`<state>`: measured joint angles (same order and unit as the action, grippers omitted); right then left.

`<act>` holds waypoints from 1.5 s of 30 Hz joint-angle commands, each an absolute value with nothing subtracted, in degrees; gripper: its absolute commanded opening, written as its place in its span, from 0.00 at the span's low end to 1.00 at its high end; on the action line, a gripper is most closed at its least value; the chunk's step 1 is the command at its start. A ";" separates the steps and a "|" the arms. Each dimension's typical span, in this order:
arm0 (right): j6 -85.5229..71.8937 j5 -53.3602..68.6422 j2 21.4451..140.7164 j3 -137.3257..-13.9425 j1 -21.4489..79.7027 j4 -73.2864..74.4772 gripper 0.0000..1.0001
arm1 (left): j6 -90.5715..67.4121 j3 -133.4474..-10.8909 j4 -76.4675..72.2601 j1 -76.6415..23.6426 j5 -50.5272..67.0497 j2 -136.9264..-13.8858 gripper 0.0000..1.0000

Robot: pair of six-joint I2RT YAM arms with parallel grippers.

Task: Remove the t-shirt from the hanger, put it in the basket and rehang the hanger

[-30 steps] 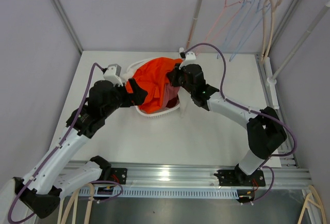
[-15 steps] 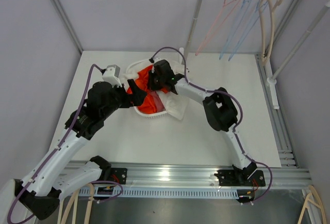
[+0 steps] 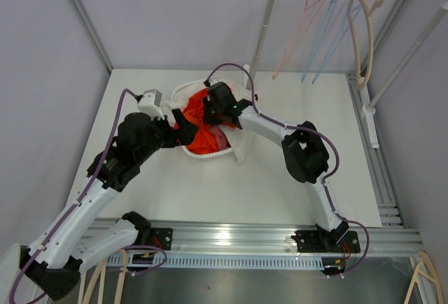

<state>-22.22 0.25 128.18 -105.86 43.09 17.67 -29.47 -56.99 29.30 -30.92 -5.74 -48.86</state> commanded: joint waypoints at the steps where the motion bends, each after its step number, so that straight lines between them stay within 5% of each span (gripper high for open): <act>1: -20.13 -3.16 121.74 -105.11 43.94 23.99 0.25 | -29.27 -57.22 28.04 -30.41 -5.01 -48.95 0.99; 3: -19.86 -4.04 119.89 -105.64 44.21 25.22 0.43 | -29.35 -57.30 28.12 -30.50 -5.01 -48.78 1.00; 14: -18.72 -9.57 114.62 -106.00 46.49 28.21 0.52 | -29.27 -57.31 28.74 -30.41 -5.18 -48.25 1.00; 18: -17.58 -19.67 109.09 -101.62 49.04 29.62 0.70 | -29.18 -57.22 29.09 -30.50 -5.36 -47.90 0.99; 21: -17.14 -22.76 100.05 -90.76 49.66 24.36 0.99 | -29.00 -56.69 29.44 -30.50 -5.36 -46.94 1.00; 28: -15.65 -26.45 74.03 -68.95 50.01 16.08 0.99 | -27.95 -56.25 32.77 -30.41 -6.59 -42.19 1.00; 45: -20.83 -40.16 36.22 -50.37 50.10 32.43 1.00 | -29.27 -48.08 37.09 -30.41 -8.09 -30.41 1.00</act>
<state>-19.07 -35.94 37.93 -52.14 50.00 30.15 -28.51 -49.54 37.12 -30.83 -7.40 -31.27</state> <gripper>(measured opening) 0.993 0.994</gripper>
